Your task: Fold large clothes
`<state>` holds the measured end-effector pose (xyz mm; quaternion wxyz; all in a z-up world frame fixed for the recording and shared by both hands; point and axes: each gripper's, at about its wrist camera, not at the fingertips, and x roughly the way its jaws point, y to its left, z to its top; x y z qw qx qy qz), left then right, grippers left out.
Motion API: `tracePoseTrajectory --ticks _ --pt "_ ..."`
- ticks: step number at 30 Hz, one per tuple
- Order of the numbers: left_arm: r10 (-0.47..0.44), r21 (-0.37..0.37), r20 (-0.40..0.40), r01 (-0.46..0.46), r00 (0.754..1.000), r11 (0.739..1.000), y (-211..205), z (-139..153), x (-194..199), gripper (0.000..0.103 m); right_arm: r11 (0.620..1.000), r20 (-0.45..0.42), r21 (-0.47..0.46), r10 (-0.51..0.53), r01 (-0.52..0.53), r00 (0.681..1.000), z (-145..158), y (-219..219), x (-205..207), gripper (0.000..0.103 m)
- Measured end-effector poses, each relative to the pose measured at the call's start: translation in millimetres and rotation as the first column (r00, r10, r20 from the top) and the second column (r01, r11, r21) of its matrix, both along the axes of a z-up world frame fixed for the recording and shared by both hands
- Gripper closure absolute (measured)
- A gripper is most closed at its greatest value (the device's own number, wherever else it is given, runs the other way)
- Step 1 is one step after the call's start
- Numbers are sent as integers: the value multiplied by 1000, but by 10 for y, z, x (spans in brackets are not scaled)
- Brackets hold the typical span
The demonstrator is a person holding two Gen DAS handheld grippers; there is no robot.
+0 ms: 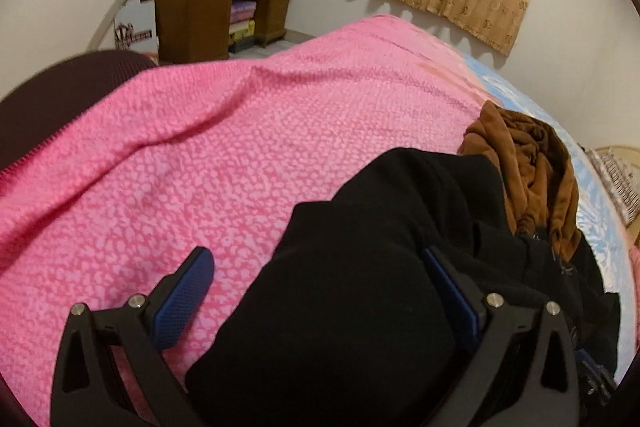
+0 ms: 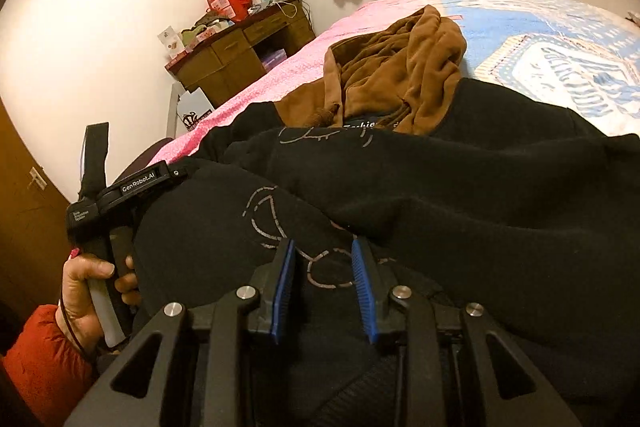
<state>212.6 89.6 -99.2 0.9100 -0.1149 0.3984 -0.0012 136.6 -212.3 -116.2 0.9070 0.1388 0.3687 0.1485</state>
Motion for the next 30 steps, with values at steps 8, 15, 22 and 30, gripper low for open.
tracePoseTrajectory --ticks 8,15,22,30 --pt "-9 -3 106 9 994 1000 93 572 -395 0 992 40 129 3 -8 999 891 -464 47 57" --pt "-71 17 169 69 983 997 -205 508 -313 0 992 31 14 -129 128 991 1263 -795 1418 8" --pt "-46 65 123 38 991 997 -306 178 -252 0 970 -44 -179 -177 167 983 861 -673 2608 8" --pt "-43 7 119 43 992 999 -218 139 -220 0 866 -91 -476 -224 155 970 256 -438 3086 79"
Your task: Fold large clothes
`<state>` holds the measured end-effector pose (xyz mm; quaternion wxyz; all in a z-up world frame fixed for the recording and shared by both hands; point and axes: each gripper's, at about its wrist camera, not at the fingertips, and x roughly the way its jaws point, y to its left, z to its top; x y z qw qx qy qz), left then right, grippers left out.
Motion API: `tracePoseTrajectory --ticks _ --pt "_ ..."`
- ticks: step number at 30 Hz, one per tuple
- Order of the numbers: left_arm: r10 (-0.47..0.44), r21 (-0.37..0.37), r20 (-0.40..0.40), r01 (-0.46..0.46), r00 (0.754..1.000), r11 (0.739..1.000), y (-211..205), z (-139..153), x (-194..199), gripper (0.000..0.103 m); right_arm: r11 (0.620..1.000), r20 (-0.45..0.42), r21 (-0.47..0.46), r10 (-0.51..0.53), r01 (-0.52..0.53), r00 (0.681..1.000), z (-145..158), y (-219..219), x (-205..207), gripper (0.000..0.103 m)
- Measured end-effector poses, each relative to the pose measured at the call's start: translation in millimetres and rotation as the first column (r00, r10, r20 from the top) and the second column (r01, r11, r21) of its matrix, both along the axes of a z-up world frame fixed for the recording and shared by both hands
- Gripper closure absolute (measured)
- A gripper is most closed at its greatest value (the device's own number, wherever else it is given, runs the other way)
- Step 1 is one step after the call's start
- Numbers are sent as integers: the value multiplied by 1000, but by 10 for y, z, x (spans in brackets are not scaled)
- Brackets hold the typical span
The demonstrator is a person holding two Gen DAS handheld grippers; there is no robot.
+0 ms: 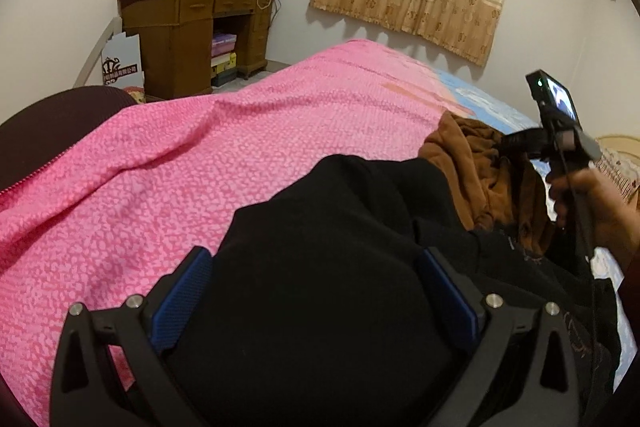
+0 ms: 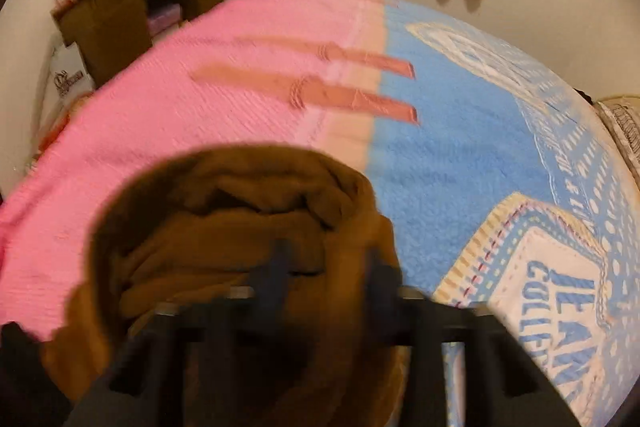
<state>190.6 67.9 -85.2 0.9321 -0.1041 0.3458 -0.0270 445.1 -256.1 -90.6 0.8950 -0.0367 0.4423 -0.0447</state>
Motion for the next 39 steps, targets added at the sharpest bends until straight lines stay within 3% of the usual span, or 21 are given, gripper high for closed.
tracePoseTrajectory --ticks 1,3,7,11,16,19,21,23,25,27,31,34,37,39 --pt "-1 -2 -1 1 1000 1000 -7 -4 9 0 1000 17 9 -5 5 1000 17 -11 -37 81" --pt "-3 -8 -2 3 1000 1000 0 -6 12 0 997 70 72 -12 7 997 158 -66 -190 97" --pt "-5 -22 -6 5 1000 1000 2 -12 20 0 975 216 205 45 -90 975 798 -116 -685 97" --pt "-5 -24 -9 5 1000 1000 0 -16 20 0 953 324 180 176 -243 930 1491 75 -1438 97" --pt "-3 -58 -6 3 1000 998 83 47 -58 0 892 397 113 363 -437 843 1918 372 -2689 97" --pt "14 -77 -19 -16 1000 997 183 122 -221 0 851 417 116 426 -512 803 1785 432 -3501 97" --pt "30 -107 -28 -33 999 994 267 127 -338 0 842 401 81 463 -534 791 1426 466 -3946 97" --pt "46 -129 -51 -52 998 990 353 127 -418 0 862 345 79 447 -500 825 1053 457 -4093 97" --pt "52 -164 -72 -64 996 984 415 126 -474 0 912 250 106 362 -397 898 533 355 -4095 97" --pt "12 -243 -89 -34 996 969 442 189 -478 0 935 231 134 293 -329 928 282 249 -4089 96" --pt "-32 -261 -82 9 996 965 291 383 -424 0 934 248 240 204 -264 947 134 58 -4047 96" --pt "-135 -300 -50 114 990 947 54 528 -361 0 926 258 262 205 -273 944 137 35 -3992 95" --pt "-201 -236 23 201 979 951 -290 690 -338 0 930 265 234 219 -283 939 123 63 -3984 95" --pt "-227 -185 -5 222 974 957 -529 654 -206 0 930 276 230 221 -288 935 128 65 -4020 95"
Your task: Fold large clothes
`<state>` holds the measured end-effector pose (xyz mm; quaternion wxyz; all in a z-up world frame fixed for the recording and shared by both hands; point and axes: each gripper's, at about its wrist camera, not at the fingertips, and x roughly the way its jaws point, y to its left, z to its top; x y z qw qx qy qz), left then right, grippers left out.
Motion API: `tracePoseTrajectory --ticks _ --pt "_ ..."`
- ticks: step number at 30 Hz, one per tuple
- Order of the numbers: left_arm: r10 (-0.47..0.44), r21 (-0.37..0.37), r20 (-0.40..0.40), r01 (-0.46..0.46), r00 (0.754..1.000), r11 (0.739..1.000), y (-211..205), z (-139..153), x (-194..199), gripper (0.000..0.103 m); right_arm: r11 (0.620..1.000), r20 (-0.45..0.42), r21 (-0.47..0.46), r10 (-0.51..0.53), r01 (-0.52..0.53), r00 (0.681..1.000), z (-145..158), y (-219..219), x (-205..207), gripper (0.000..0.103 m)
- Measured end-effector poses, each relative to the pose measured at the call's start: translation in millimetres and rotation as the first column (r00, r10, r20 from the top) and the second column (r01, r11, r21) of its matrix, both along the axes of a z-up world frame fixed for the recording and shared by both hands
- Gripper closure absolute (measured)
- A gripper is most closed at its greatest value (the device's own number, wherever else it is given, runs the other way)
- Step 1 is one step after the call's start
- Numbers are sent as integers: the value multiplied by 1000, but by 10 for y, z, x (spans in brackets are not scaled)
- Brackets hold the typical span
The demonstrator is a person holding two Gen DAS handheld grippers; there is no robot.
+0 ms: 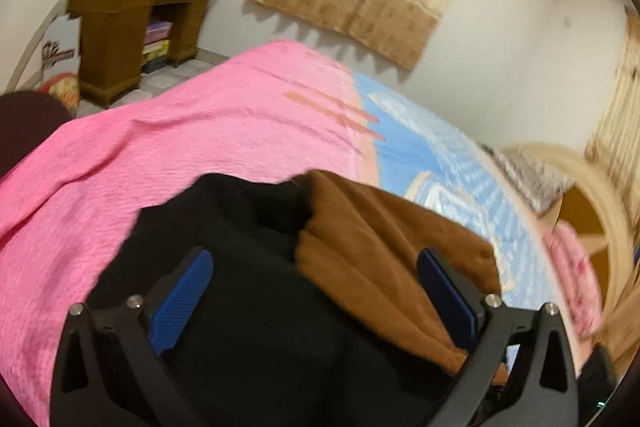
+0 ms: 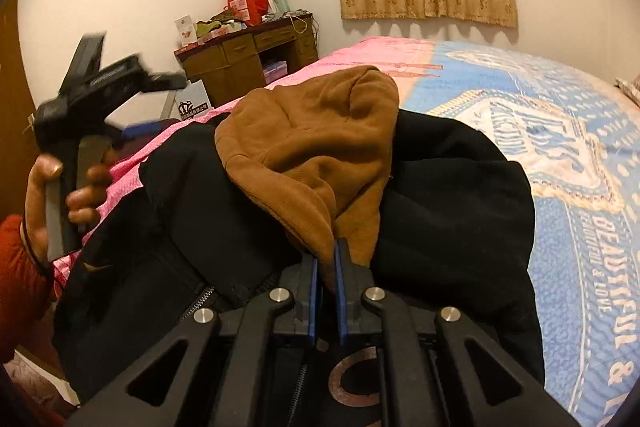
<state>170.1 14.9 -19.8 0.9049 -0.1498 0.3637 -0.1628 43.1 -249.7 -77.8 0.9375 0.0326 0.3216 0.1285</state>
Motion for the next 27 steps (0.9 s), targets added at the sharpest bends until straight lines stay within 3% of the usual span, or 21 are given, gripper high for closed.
tracePoseTrajectory --ticks 4,7,9,11,12,13,18,21,23,24,25,27 --pt "81 98 -119 -69 990 993 -219 -228 337 0 999 7 40 -8 8 1000 -24 -23 -43 95" --pt "132 107 -117 -120 984 987 -247 -277 460 0 998 9 64 -17 16 1000 -52 -44 -41 95" --pt "99 70 -124 -91 987 993 -276 -298 521 2 997 7 76 -20 20 1000 -53 -56 -40 95" --pt "-10 4 -135 10 991 1000 -366 -342 548 41 997 2 67 -25 25 1000 -51 -37 -41 95" --pt "-61 -17 -147 59 987 998 -407 -359 557 81 998 0 56 -33 33 999 -47 -29 -19 95" --pt "-117 -45 -153 111 981 993 -453 -369 541 91 998 -1 53 -38 38 999 -40 -25 -15 95" --pt "-178 -112 21 179 984 977 -287 22 116 92 995 44 40 -89 88 995 106 -23 45 95" --pt "-152 -155 55 158 987 975 18 95 -141 92 998 78 48 -52 48 996 169 27 22 95" --pt "-117 -95 11 117 993 989 100 -64 -165 92 1000 49 19 -5 4 999 103 111 49 95" --pt "-88 -34 -26 88 996 996 125 -216 -163 87 1000 8 -11 17 -17 1000 13 172 87 95" --pt "-50 43 -61 53 997 998 118 -373 -146 80 999 -18 -37 19 -20 1000 -62 208 111 94" --pt "-33 133 -103 47 994 990 72 -617 -122 79 996 -84 -91 0 -8 996 -245 250 138 93"
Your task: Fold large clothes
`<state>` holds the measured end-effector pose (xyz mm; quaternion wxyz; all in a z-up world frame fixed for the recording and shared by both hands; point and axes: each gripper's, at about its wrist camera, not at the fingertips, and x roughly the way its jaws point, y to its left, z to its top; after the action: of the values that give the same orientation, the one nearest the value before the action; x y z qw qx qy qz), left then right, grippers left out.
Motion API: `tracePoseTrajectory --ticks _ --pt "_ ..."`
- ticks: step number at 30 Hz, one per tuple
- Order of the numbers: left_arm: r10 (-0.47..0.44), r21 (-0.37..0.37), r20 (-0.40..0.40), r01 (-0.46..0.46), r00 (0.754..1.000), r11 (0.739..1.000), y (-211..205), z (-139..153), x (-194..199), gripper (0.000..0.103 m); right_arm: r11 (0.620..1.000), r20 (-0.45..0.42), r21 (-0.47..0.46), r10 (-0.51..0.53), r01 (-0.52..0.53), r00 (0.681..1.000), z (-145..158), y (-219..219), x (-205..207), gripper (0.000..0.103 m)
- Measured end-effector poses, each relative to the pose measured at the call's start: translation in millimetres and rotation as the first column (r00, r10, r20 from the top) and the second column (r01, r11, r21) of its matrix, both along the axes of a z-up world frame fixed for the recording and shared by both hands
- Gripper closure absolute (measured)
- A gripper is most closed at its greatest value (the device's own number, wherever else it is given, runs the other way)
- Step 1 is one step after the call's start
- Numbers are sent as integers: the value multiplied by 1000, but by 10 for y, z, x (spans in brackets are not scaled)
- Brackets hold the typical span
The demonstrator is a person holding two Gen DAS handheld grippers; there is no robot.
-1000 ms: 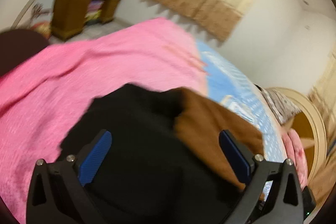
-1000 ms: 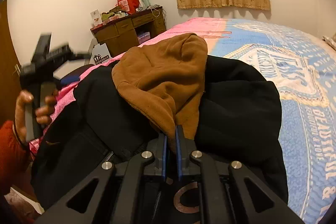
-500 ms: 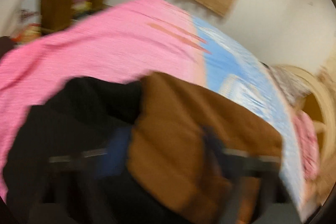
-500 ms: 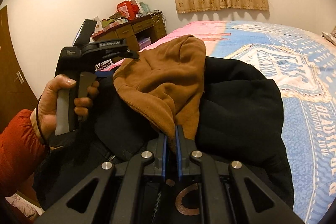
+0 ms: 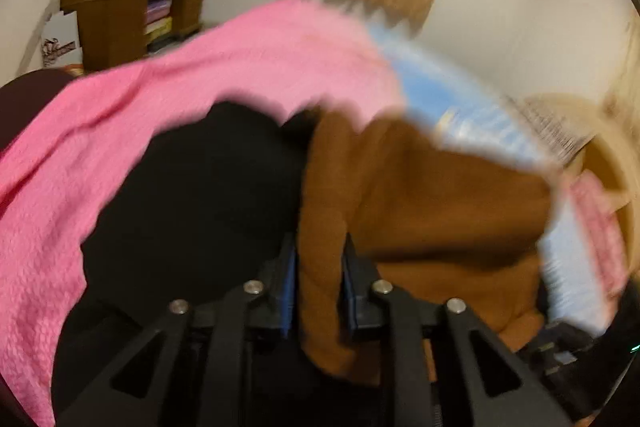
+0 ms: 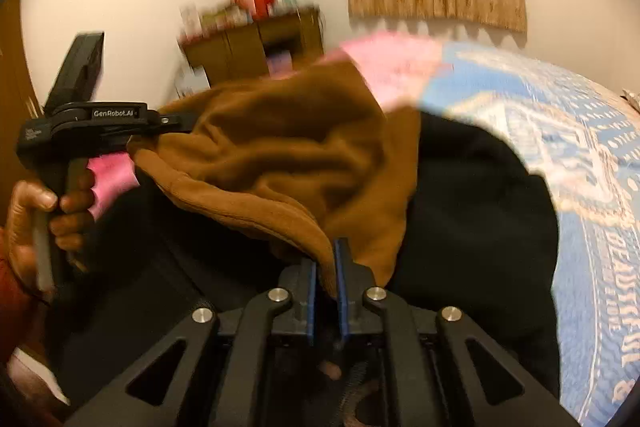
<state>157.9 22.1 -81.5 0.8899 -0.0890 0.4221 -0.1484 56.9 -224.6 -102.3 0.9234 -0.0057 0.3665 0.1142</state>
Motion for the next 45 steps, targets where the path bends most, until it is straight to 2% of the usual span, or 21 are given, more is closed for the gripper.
tracePoseTrajectory --ticks 2,4,5,7,9,13,16,21,23,25,26,27,28,30,32,35,36,38,40,43,45 --pt "-18 11 36 17 999 1000 -10 6 -72 76 1000 5 -5 10 -10 1000 -26 -4 -97 92" --pt "-37 20 56 36 998 999 25 104 -128 46 999 6 -35 35 -35 999 20 -10 -219 91" --pt "-38 33 70 36 997 999 83 173 -172 39 998 3 -36 48 -48 999 54 -26 -276 90" --pt "-10 83 141 -2 990 997 167 345 -256 23 995 -29 49 86 -84 996 150 -144 -386 74" --pt "18 100 197 -39 980 994 258 477 -268 17 980 -40 176 106 -97 994 243 -317 -462 32" --pt "54 65 230 -70 972 995 372 750 -131 17 904 45 419 71 -83 996 639 -759 -494 31" --pt "37 65 263 -56 964 996 178 949 24 17 851 96 524 -32 -23 995 903 -1078 -238 31" --pt "13 104 211 -36 977 994 -304 807 217 17 840 -100 524 -101 138 990 717 -1234 970 32" --pt "36 144 206 -66 978 987 -409 675 277 17 834 -193 536 -32 133 981 477 -1148 1334 35" --pt "65 137 179 -91 982 986 -423 532 341 17 823 -330 542 24 169 944 209 -985 1634 57" --pt "70 122 162 -90 984 988 -402 460 378 17 824 -364 537 36 179 931 137 -924 1732 76" --pt "78 128 154 -98 985 987 -416 419 415 17 833 -361 523 25 180 932 139 -906 1813 87" --pt "97 154 148 -119 984 981 -428 350 470 17 834 -339 526 25 167 940 178 -928 1883 88" --pt "130 209 141 -158 981 965 -437 241 550 17 768 -250 614 -30 182 968 296 -1200 1947 98" --pt "170 238 138 -199 976 951 -401 87 587 14 683 -162 693 -162 229 973 344 -1542 1916 103" --pt "168 254 213 -221 962 942 -425 -57 480 12 633 -124 679 -400 372 908 213 -2056 1895 103" --pt "160 270 229 -220 960 937 -461 -61 454 11 617 -177 675 -396 404 901 72 -2126 1937 103" --pt "155 261 233 -216 960 941 -449 -31 453 11 625 -167 703 -318 339 933 -25 -2049 1905 103" --pt "159 209 211 -203 964 956 -363 -38 492 10 629 -105 741 -236 235 966 41 -1961 1741 103" --pt "162 128 200 -190 966 974 -273 -32 518 10 575 -55 807 -150 132 987 182 -1858 1485 102" --pt "168 78 193 -185 967 980 -218 -30 522 10 586 -67 803 -96 111 993 273 -1742 1385 102"
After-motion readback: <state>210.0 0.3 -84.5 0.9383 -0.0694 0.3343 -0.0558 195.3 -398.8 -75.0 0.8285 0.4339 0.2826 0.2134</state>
